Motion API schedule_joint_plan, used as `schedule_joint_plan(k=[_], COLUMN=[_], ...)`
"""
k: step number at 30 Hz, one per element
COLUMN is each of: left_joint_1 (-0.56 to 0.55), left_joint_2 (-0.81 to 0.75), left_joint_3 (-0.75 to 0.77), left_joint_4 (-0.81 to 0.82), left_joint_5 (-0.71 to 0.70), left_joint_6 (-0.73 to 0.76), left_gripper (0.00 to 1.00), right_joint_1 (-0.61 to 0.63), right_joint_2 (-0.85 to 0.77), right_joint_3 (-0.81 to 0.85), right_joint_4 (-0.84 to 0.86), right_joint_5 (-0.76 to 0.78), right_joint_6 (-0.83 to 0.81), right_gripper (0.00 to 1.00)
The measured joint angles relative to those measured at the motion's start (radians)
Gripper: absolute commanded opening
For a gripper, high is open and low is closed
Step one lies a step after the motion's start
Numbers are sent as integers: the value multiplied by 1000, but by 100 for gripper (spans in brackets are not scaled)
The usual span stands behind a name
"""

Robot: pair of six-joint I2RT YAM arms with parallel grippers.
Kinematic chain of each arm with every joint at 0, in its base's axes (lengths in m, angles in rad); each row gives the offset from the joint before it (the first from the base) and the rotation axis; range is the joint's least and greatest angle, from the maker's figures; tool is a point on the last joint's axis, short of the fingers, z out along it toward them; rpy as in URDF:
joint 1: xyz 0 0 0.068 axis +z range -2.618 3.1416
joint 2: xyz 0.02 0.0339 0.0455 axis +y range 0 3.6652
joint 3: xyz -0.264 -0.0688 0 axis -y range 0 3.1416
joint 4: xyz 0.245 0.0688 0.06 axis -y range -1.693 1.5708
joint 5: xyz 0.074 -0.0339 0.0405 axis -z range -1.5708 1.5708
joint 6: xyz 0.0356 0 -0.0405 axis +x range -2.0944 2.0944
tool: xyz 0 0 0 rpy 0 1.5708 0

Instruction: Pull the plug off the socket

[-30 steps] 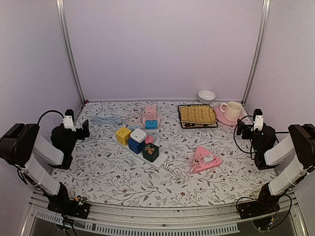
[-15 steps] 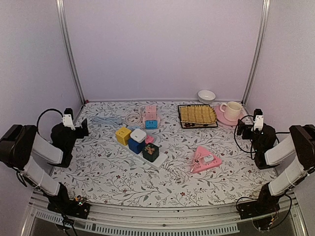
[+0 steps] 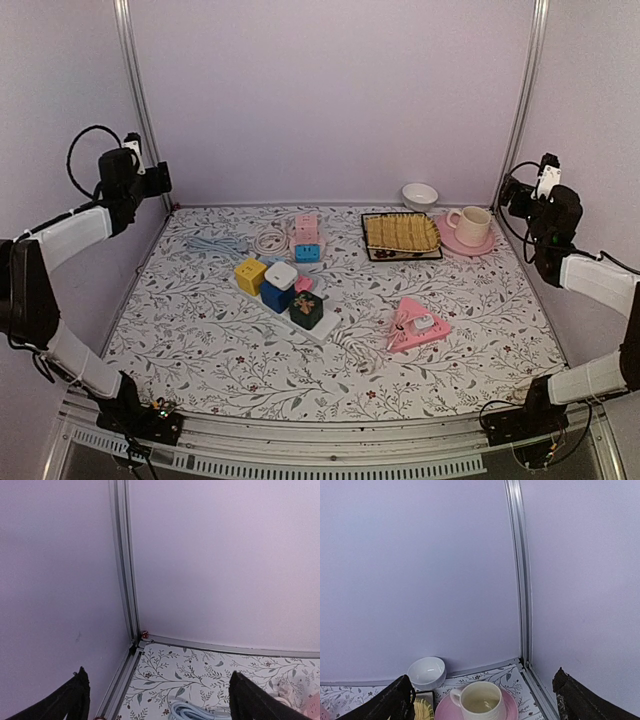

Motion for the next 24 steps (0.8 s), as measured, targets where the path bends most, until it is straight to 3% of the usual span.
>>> schedule_joint_plan(k=[6,10,19,24], left_joint_1=[0,1,38,39], left_joint_2=[48,35,-68,-149], left_joint_3=[144,148,124,72], left_joint_4=[-243,-313,-339,-345], left_joint_5=[2,-29,-67,20], left_joint_6=[-21,-51,-100,-99], left_gripper=[97,97,97,97], right_joint_1=[0,0,0,9], right_joint_2=[1,-12,-64,-63], right_joint_3=[219,229,247,261], right_joint_4=[-284,-392,-624,-734], right_joint_5=[33,50,-19,-131], right_joint_6=[64,112,223,264], right_gripper=[99,99,99,99])
